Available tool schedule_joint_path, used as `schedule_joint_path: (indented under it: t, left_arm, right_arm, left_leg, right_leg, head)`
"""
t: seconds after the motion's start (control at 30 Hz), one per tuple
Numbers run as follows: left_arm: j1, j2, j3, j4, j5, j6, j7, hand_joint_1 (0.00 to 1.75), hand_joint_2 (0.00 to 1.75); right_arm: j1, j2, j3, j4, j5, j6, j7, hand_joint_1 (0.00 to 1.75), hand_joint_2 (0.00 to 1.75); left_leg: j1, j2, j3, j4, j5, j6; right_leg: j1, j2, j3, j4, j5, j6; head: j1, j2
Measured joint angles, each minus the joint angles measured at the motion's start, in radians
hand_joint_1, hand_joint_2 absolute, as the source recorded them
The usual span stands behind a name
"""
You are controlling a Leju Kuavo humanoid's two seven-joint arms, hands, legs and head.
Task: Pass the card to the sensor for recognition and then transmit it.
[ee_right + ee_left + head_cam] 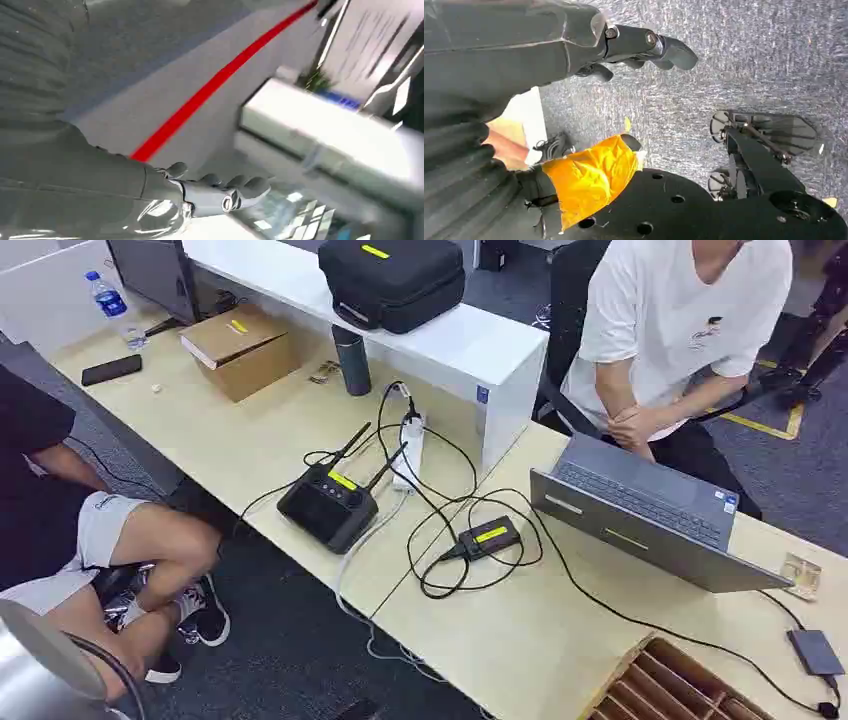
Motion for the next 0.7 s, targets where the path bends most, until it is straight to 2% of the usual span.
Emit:
schedule_joint_path:
  t: [0.03, 0.13, 0.23, 0.27, 0.33, 0.43, 0.53, 0.63, 0.7]
  left_arm:
    - [-0.001, 0.001, 0.000, 0.000, 0.000, 0.000, 0.000, 0.00, 1.75]
    - [0.000, 0.002, 0.000, 0.000, -0.011, 0.000, 0.000, 0.00, 1.75]
    - [-0.003, 0.005, -0.001, 0.000, -0.029, -0.004, 0.003, 0.00, 1.75]
    - [-0.003, 0.006, -0.002, 0.000, -0.036, -0.004, 0.011, 0.00, 1.75]
    - [-0.007, 0.009, -0.003, 0.000, -0.048, -0.006, 0.019, 0.00, 1.75]
    - [-0.010, 0.013, -0.005, 0.000, -0.070, -0.011, 0.027, 0.00, 1.75]
    - [-0.012, 0.018, -0.017, 0.000, -0.097, -0.024, 0.030, 0.00, 1.75]
    - [-0.018, 0.023, -0.031, 0.000, -0.118, -0.040, 0.022, 0.00, 1.75]
    - [-0.024, 0.024, -0.038, 0.000, -0.128, -0.044, 0.014, 0.00, 1.75]
  right_arm:
    - [0.010, 0.002, 0.050, -0.045, -0.003, 0.000, -0.010, 0.00, 1.75]
    - [0.043, 0.010, 0.195, -0.228, -0.018, 0.011, 0.025, 0.00, 1.75]
    - [0.034, 0.007, 0.325, -0.334, 0.058, -0.052, 0.029, 0.00, 1.75]
    - [0.024, 0.006, 0.393, -0.376, 0.083, -0.069, 0.032, 0.00, 1.75]
    - [-0.007, 0.005, 0.507, -0.436, 0.130, -0.097, 0.082, 0.00, 1.75]
    - [-0.090, 0.004, 0.698, -0.485, 0.218, -0.178, 0.147, 0.00, 1.75]
    - [-0.192, 0.008, 0.883, -0.493, 0.315, -0.223, 0.182, 0.00, 1.75]
    - [-0.303, 0.056, 1.067, -0.478, 0.449, -0.328, 0.214, 0.00, 1.75]
    - [-0.345, 0.083, 1.167, -0.466, 0.474, -0.364, 0.219, 0.00, 1.75]
  left_leg:
    - [0.000, 0.000, 0.000, 0.000, 0.000, 0.000]
    - [0.000, -0.001, 0.000, 0.000, 0.000, 0.000]
    - [0.001, -0.001, -0.002, 0.000, 0.000, 0.000]
    - [0.001, 0.000, -0.001, 0.000, 0.000, 0.000]
    - [0.001, 0.001, -0.001, -0.001, 0.000, 0.000]
    - [0.002, 0.001, 0.001, 0.000, 0.001, -0.001]
    - [0.002, 0.000, 0.000, -0.001, 0.003, -0.001]
    - [0.004, 0.001, 0.002, 0.000, 0.003, -0.002]
    - [0.004, -0.001, 0.001, 0.000, 0.004, -0.003]
  right_leg:
    - [0.000, 0.000, 0.000, 0.000, 0.000, 0.000]
    - [0.000, -0.001, 0.000, 0.001, 0.000, 0.000]
    - [0.001, -0.001, 0.001, 0.002, 0.000, 0.000]
    - [0.001, 0.001, 0.001, 0.002, 0.000, 0.000]
    - [0.001, 0.002, 0.001, 0.002, 0.000, 0.000]
    - [0.002, 0.002, 0.001, 0.002, 0.001, -0.001]
    - [0.002, 0.001, 0.001, 0.003, 0.001, -0.001]
    - [0.004, 0.003, 0.001, 0.003, 0.002, -0.003]
    - [0.004, 0.000, 0.001, 0.003, 0.002, -0.003]
  head:
    - [0.000, 0.000]
    - [0.000, 0.000]
    - [0.001, 0.000]
    - [-0.001, 0.000]
    - [0.000, 0.000]
    - [0.000, 0.000]
    - [0.000, 0.000]
    - [0.000, 0.000]
    - [0.000, 0.000]
